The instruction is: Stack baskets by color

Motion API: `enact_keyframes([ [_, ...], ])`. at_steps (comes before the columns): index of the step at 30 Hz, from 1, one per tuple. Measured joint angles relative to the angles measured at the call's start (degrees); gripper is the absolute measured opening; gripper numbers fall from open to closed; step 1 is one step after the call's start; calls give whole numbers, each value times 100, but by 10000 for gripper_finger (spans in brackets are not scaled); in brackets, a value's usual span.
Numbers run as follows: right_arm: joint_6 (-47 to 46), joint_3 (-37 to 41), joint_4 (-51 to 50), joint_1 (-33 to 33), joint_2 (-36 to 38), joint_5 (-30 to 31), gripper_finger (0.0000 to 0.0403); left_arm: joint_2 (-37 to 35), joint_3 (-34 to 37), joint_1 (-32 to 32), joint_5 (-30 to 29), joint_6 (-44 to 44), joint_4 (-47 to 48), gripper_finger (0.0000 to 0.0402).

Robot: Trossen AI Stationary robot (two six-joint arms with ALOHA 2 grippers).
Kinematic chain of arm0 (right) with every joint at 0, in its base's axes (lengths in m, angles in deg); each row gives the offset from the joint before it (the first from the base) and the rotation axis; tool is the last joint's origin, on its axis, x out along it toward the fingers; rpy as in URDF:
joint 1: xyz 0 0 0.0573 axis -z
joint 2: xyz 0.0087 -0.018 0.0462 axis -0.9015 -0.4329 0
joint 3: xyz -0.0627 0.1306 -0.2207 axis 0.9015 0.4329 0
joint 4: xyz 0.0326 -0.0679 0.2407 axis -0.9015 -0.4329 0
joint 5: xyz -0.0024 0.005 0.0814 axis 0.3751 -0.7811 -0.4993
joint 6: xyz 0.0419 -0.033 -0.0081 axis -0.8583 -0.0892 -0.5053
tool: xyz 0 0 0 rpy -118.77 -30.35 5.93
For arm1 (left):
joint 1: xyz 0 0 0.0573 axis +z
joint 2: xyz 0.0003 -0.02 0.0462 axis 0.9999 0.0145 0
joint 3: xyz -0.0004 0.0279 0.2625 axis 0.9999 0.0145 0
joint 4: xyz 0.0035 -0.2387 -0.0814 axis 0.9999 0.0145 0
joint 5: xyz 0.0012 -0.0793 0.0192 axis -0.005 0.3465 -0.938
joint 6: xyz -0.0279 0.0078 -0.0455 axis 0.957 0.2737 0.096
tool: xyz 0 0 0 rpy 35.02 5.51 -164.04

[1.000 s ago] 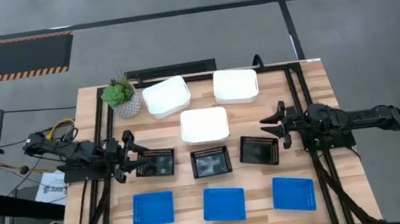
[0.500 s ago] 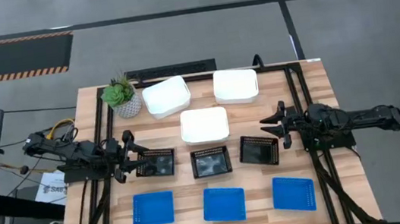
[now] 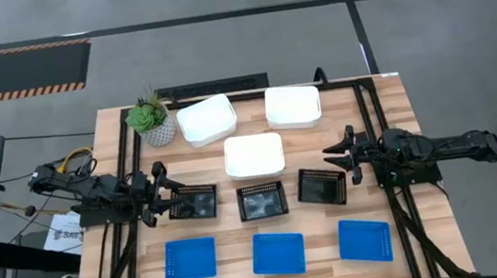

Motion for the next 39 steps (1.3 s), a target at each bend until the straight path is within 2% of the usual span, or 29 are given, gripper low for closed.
enact_keyframes([
  [16,81,1,15,0,0,1,154,0,1,-2,-71,2,-2,197],
  [23,-1271,-1,147,1,0,31,153,-2,1,-2,-159,165,-26,197],
  [26,-1434,-1,154,2,0,49,152,-2,1,-2,-509,-87,-55,197],
  [30,-1449,-1,179,2,0,51,155,0,1,-2,-1176,81,-113,197],
  [35,-1751,-1,216,2,-2,358,153,0,1,-2,-1747,30,-305,197],
  [39,-2139,-28,875,2,-1,656,151,0,1,-2,-2523,31,-777,197],
])
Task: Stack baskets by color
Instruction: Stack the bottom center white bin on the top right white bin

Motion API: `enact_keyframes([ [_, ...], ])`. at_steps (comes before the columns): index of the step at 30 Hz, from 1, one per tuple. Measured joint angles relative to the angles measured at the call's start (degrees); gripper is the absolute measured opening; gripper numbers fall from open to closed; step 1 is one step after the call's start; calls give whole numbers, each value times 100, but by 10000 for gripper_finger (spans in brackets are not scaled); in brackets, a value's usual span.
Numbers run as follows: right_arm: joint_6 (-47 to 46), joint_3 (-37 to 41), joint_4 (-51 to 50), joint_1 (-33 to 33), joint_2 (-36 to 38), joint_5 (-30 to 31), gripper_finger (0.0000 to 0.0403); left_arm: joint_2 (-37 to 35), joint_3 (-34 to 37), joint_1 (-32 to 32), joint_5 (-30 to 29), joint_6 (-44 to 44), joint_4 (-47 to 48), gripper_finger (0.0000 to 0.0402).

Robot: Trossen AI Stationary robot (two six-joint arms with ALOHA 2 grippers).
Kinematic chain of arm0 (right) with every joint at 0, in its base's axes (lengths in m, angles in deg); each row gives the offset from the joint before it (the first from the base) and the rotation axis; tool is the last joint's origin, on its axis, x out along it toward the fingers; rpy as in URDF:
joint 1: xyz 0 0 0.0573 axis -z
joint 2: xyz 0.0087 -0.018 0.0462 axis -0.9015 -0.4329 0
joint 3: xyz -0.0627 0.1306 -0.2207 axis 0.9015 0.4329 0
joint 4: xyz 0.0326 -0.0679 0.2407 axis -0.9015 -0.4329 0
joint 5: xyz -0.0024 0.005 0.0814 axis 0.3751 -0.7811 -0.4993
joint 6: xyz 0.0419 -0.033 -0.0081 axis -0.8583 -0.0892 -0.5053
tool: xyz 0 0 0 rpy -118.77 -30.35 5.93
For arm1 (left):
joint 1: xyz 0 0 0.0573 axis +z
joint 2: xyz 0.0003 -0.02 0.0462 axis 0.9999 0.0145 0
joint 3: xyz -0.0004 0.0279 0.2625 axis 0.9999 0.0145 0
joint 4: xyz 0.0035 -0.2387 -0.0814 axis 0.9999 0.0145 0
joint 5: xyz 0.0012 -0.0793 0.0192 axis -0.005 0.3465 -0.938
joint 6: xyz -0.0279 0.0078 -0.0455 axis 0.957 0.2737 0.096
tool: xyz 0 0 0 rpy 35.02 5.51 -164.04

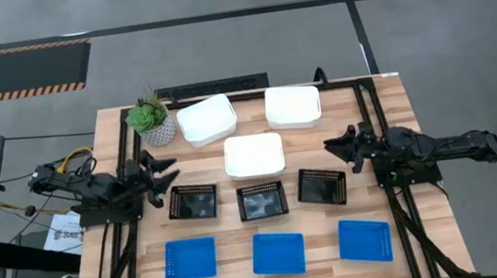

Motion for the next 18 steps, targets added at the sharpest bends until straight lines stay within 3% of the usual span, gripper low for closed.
enact_keyframes([
  [3,145,-268,484,-14,-13,-34,153,0,-101,2,-201,-5,-210,197],
  [7,1107,-1023,441,-15,-104,44,155,117,-628,42,-425,10,-202,197],
  [13,1640,-2524,-1525,-10,-1185,1711,151,874,-1813,203,-648,97,558,197],
  [18,1565,-3766,-3089,52,-2764,2506,156,2027,-3142,413,-1297,616,2199,197],
])
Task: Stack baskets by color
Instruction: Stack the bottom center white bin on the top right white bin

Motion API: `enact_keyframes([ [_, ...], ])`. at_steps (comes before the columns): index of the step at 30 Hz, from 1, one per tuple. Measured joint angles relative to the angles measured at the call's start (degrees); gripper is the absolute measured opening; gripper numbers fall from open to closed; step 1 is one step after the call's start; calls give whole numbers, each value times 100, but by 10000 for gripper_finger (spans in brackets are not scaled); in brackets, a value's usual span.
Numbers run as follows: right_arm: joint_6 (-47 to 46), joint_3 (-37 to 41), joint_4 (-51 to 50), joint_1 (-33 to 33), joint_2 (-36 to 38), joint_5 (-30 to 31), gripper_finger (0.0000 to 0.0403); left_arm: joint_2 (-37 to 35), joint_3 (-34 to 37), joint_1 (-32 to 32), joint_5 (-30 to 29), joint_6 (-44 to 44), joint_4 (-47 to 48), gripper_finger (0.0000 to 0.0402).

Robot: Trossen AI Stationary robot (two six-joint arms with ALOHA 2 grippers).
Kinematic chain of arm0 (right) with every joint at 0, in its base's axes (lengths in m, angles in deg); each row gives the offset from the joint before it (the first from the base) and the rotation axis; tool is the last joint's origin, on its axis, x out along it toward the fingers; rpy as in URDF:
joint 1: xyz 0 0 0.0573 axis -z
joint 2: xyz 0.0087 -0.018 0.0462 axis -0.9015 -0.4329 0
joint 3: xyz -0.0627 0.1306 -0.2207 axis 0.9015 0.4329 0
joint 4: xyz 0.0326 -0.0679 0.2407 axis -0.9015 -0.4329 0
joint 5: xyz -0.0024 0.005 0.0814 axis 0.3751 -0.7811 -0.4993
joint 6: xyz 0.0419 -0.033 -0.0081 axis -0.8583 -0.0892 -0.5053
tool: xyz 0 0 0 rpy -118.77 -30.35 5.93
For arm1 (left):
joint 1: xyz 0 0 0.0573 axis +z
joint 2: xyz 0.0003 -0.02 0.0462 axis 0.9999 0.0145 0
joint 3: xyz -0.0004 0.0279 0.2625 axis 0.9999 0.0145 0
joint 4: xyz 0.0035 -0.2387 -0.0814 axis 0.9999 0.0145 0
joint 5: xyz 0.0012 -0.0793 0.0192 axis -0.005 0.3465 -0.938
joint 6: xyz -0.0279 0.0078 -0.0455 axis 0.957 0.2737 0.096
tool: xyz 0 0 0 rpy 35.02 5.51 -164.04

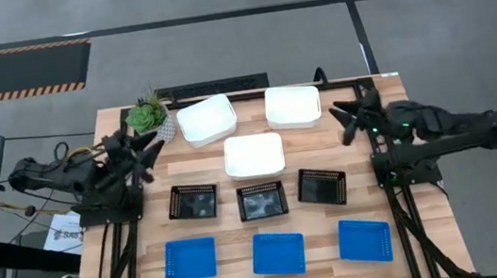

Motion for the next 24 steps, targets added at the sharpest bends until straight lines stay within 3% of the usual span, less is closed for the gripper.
enact_keyframes([
  [4,40,-901,-766,190,-1197,-51,171,806,-1079,226,-290,507,1590,197],
  [10,788,-1995,-1264,518,-3040,-1512,219,1513,-2076,533,691,1348,3100,197],
  [15,1625,-2748,-1224,637,-4366,-2097,241,1625,-2200,636,1353,1488,3345,197],
  [24,2786,-4259,-1040,1111,-6454,-2799,236,1619,-2206,635,1418,1495,3587,197],
])
